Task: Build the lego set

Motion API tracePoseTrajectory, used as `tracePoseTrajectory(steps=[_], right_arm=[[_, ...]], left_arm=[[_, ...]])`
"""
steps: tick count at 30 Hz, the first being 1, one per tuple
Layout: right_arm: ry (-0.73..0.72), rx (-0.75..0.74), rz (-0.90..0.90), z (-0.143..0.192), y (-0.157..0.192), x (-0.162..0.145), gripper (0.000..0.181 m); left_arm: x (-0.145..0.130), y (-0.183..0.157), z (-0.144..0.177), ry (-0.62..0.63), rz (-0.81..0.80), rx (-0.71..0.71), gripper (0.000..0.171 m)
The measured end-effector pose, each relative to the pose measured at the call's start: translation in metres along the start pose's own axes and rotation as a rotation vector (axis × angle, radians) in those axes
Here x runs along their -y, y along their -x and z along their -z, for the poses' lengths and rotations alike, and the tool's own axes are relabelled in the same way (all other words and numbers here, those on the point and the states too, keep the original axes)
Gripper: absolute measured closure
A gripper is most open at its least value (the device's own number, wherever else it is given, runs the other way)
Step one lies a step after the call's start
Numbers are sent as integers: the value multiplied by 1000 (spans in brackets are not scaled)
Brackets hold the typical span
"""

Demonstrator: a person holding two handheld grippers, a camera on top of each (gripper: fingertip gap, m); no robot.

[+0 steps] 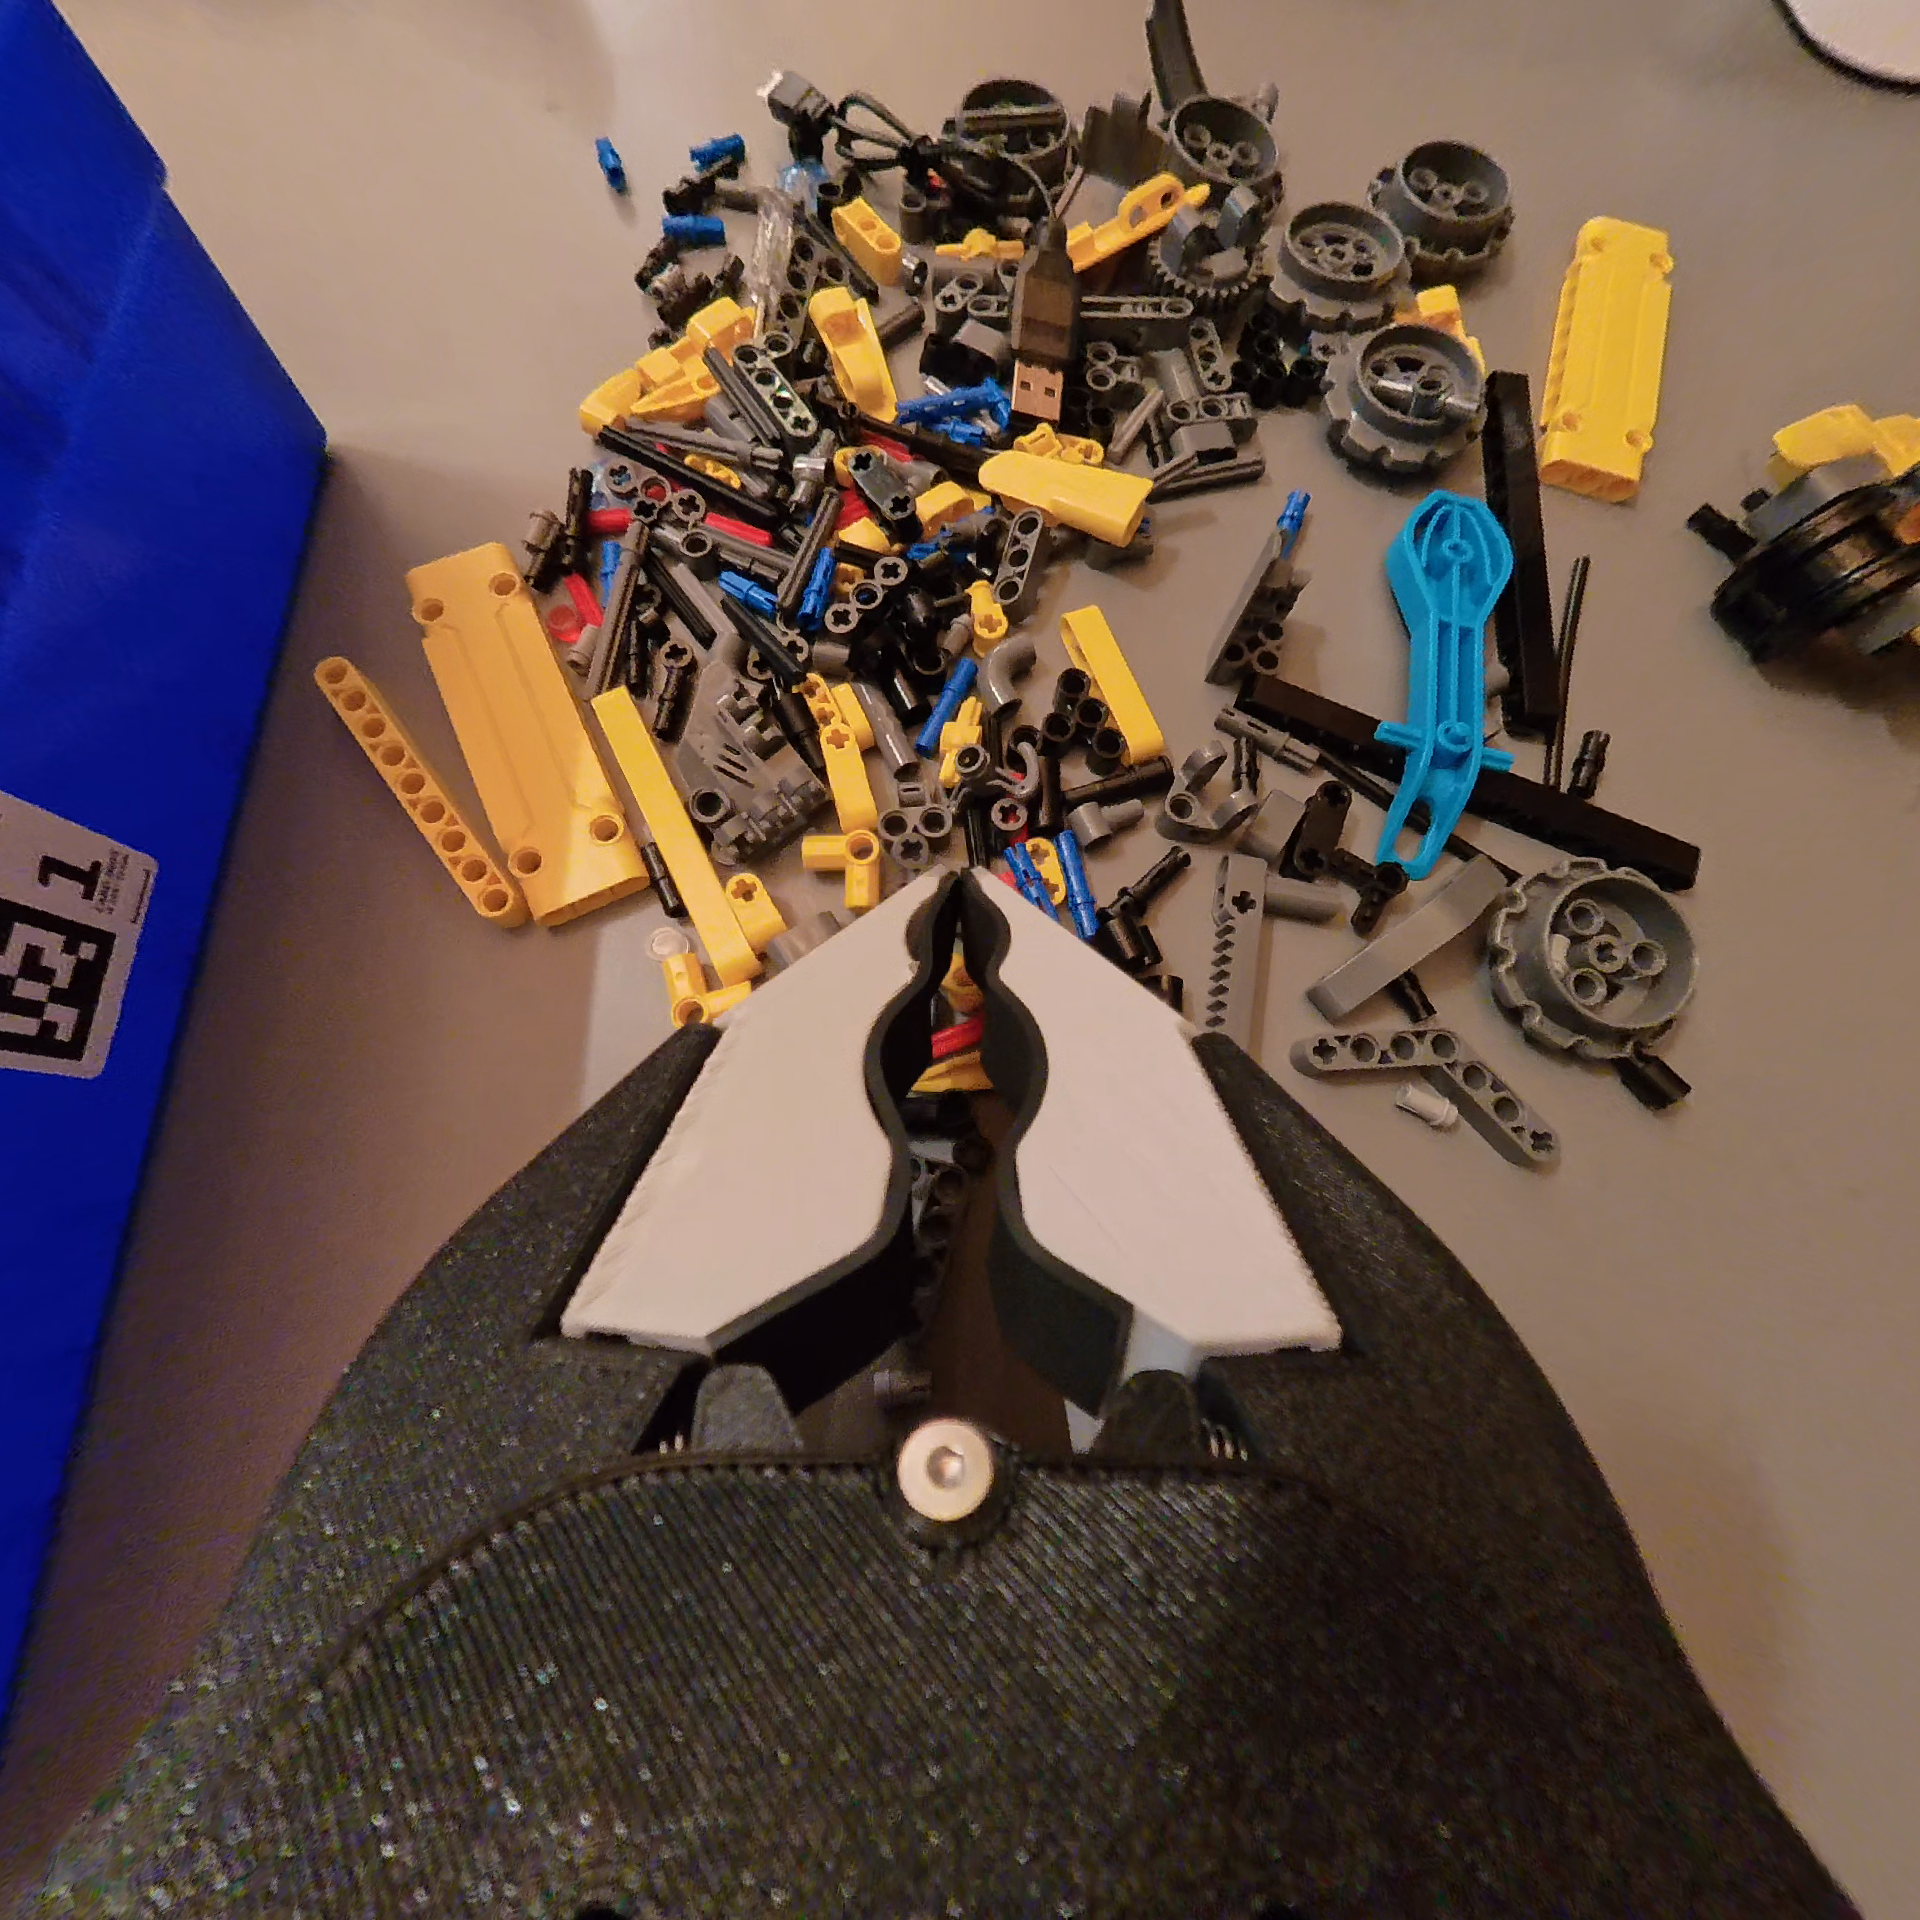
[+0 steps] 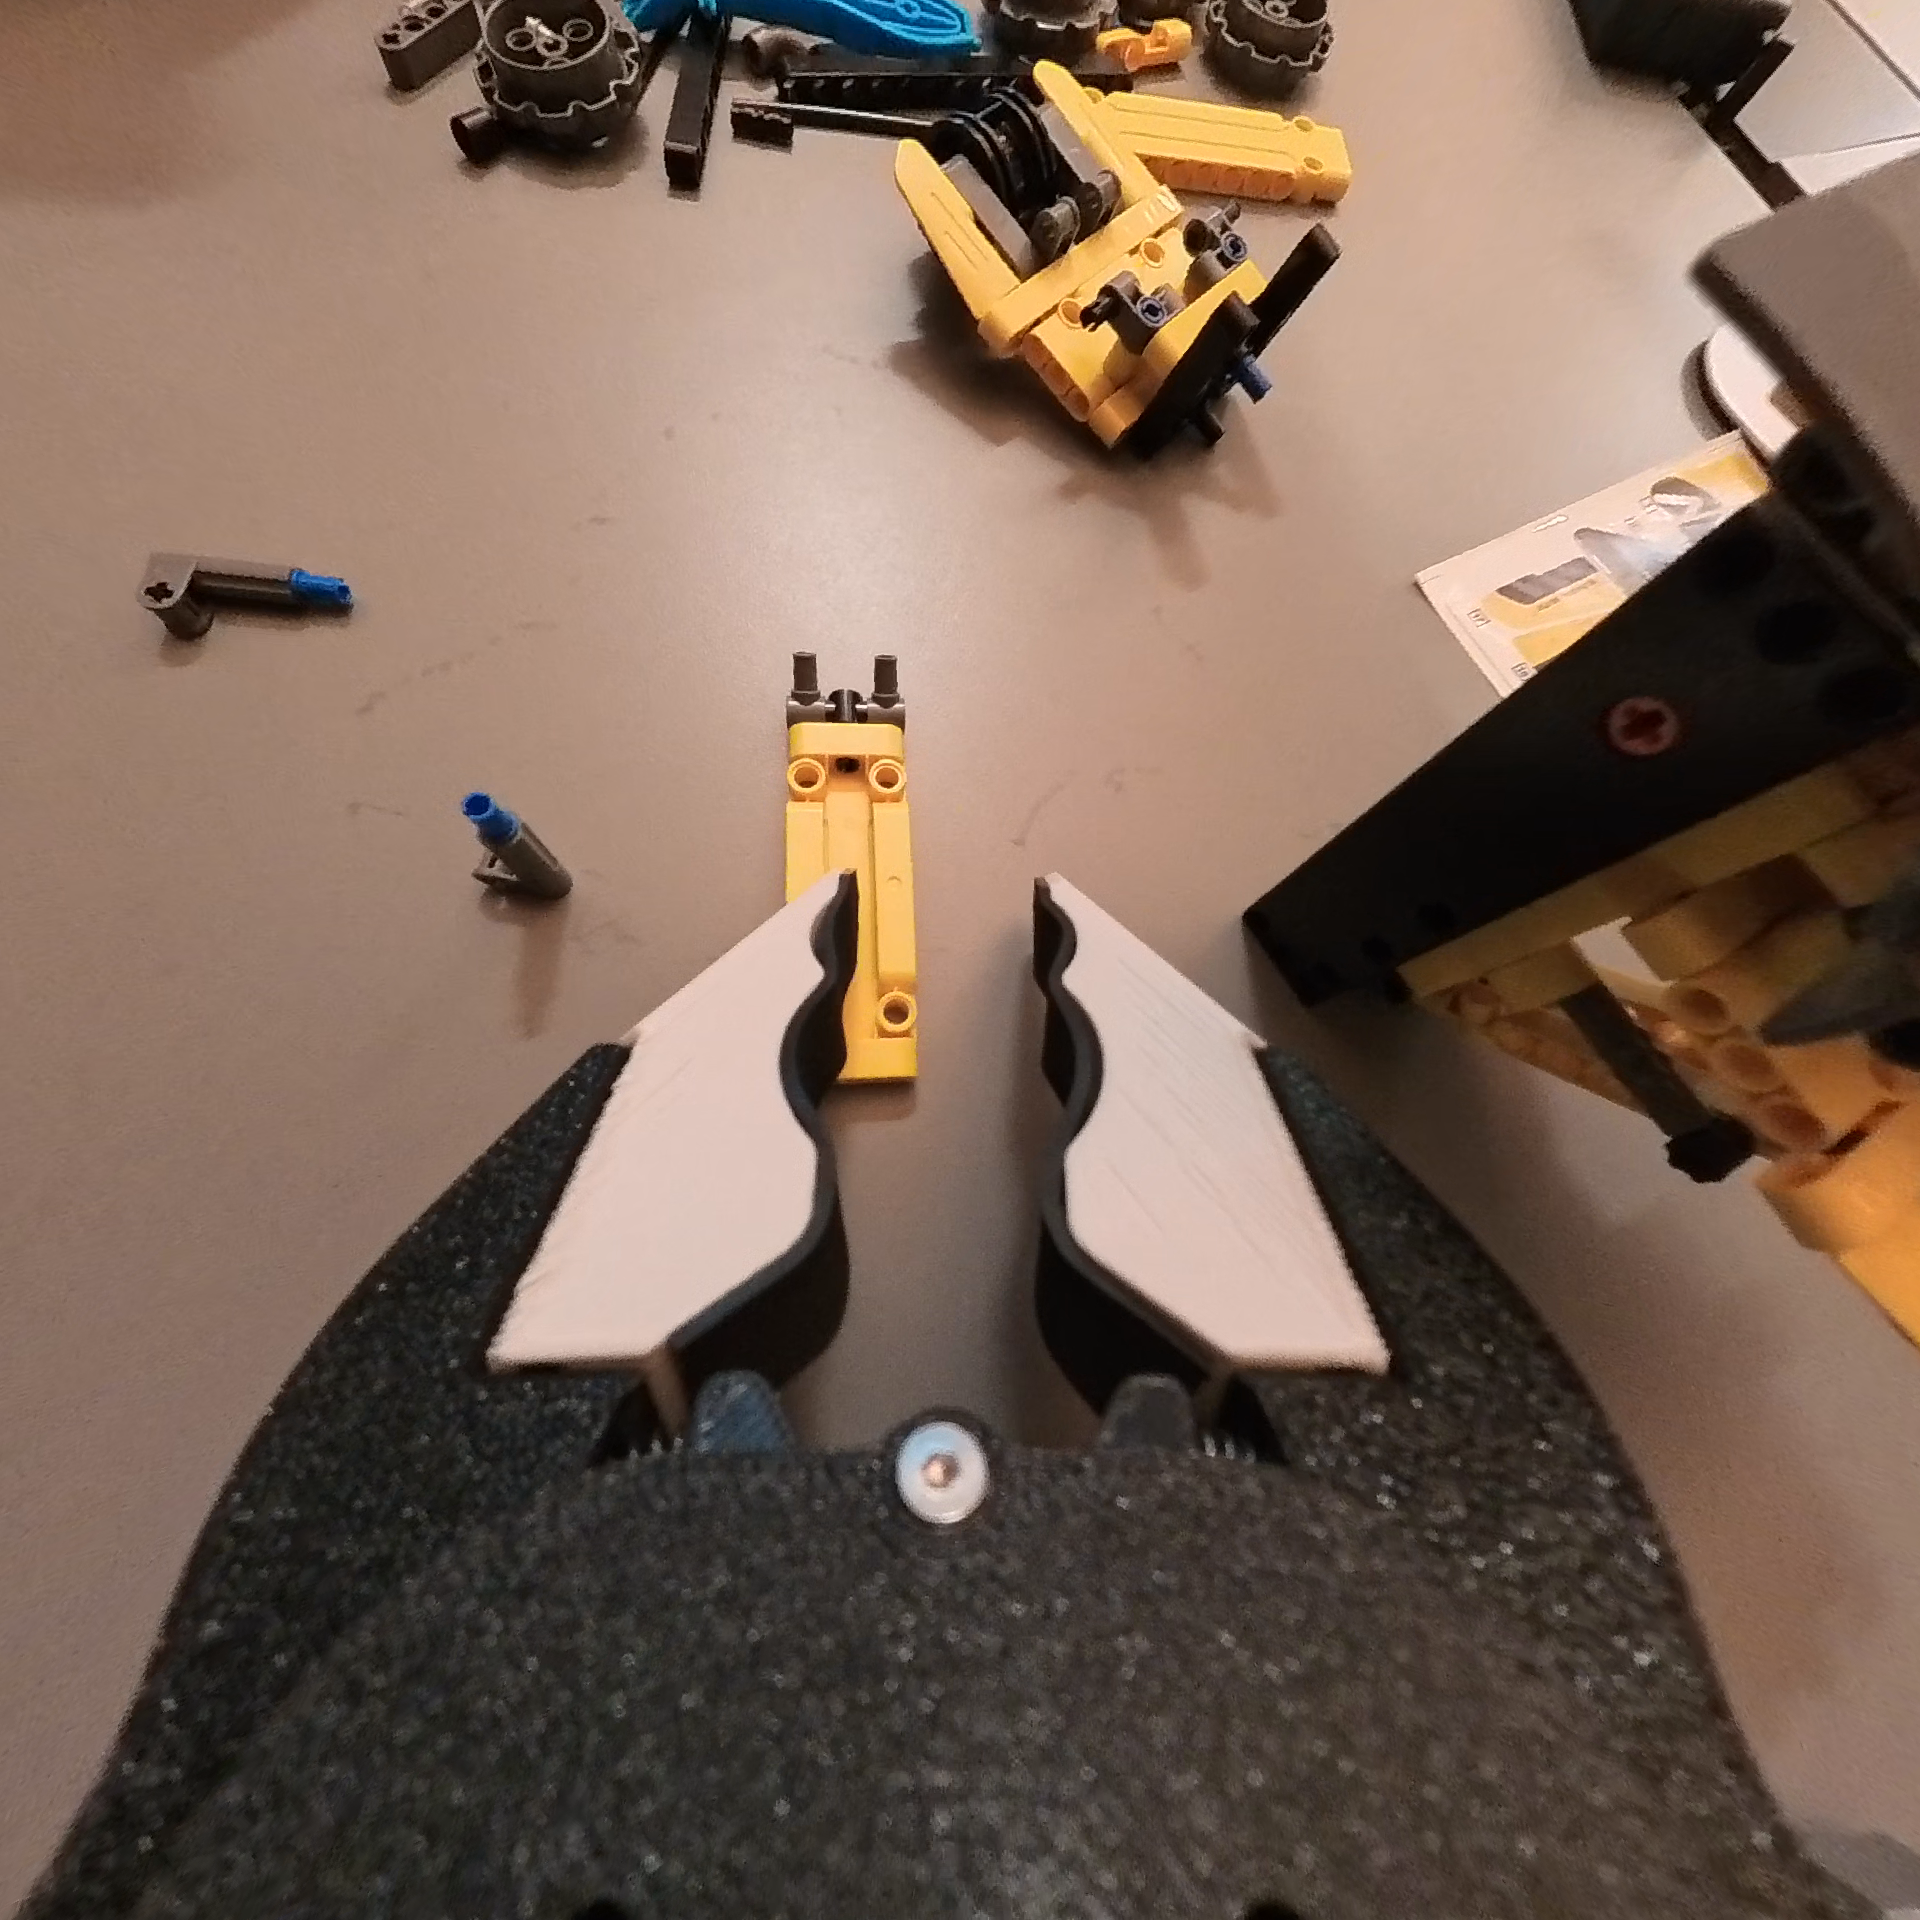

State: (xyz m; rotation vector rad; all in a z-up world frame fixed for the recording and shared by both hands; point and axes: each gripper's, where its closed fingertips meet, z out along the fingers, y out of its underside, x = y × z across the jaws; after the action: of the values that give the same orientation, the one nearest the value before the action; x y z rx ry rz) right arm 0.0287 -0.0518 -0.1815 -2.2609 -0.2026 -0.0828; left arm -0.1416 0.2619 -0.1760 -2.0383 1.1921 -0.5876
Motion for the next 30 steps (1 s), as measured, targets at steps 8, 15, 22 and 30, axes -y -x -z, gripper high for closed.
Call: tracePoseTrajectory(steps=[8, 15, 22, 30], right_arm=[[3, 5, -4, 0, 0, 0, 148], [4, 6, -3, 0, 0, 0, 148], [5, 5, -1, 0, 1, 0, 148], [6, 5, 1, -1, 1, -1, 148]], left_arm=[[-7, -7, -8, 31, -3, -30, 166], [-8, -5, -10, 41, -38, 10, 167], [-4, -1, -7, 18, -36, 14, 171], [-2, -5, -6, 7, -8, -28, 171]])
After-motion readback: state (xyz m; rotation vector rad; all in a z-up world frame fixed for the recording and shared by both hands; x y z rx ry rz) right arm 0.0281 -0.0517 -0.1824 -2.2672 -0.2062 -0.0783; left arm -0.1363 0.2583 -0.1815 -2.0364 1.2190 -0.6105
